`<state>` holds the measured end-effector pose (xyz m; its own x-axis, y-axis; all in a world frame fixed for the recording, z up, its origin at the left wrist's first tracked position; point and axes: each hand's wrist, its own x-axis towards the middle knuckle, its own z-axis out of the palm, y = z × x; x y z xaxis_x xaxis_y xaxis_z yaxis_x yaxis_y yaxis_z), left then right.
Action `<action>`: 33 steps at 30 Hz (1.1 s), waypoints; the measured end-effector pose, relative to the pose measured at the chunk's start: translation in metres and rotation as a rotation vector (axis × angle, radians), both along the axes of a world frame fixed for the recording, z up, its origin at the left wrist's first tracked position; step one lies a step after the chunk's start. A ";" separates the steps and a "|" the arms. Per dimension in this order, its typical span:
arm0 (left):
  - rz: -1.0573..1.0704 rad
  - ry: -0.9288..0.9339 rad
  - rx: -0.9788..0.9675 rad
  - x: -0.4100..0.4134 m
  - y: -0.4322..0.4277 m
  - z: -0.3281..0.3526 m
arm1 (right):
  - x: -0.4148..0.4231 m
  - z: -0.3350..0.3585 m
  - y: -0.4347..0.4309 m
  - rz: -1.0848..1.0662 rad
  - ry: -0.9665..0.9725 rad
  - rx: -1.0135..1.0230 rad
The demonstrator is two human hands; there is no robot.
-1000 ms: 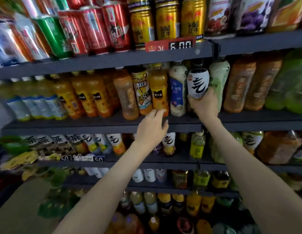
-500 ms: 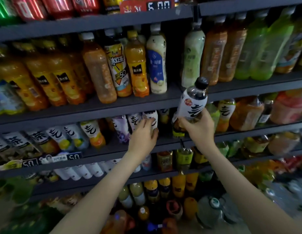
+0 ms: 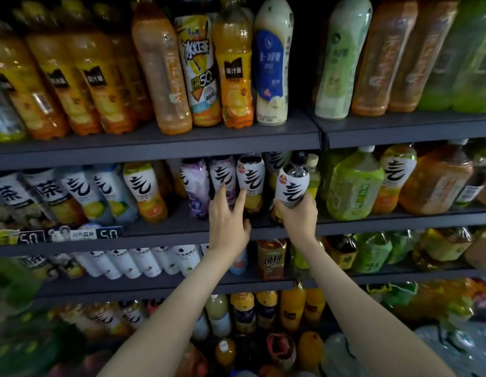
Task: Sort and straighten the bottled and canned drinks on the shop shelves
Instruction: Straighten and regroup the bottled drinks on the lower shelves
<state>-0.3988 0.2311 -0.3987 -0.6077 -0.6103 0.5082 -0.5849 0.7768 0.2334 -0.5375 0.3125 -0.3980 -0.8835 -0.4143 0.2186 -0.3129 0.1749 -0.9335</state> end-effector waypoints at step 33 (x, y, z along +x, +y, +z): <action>-0.011 -0.042 -0.169 0.000 -0.004 0.034 | 0.039 0.032 -0.003 0.095 0.355 0.145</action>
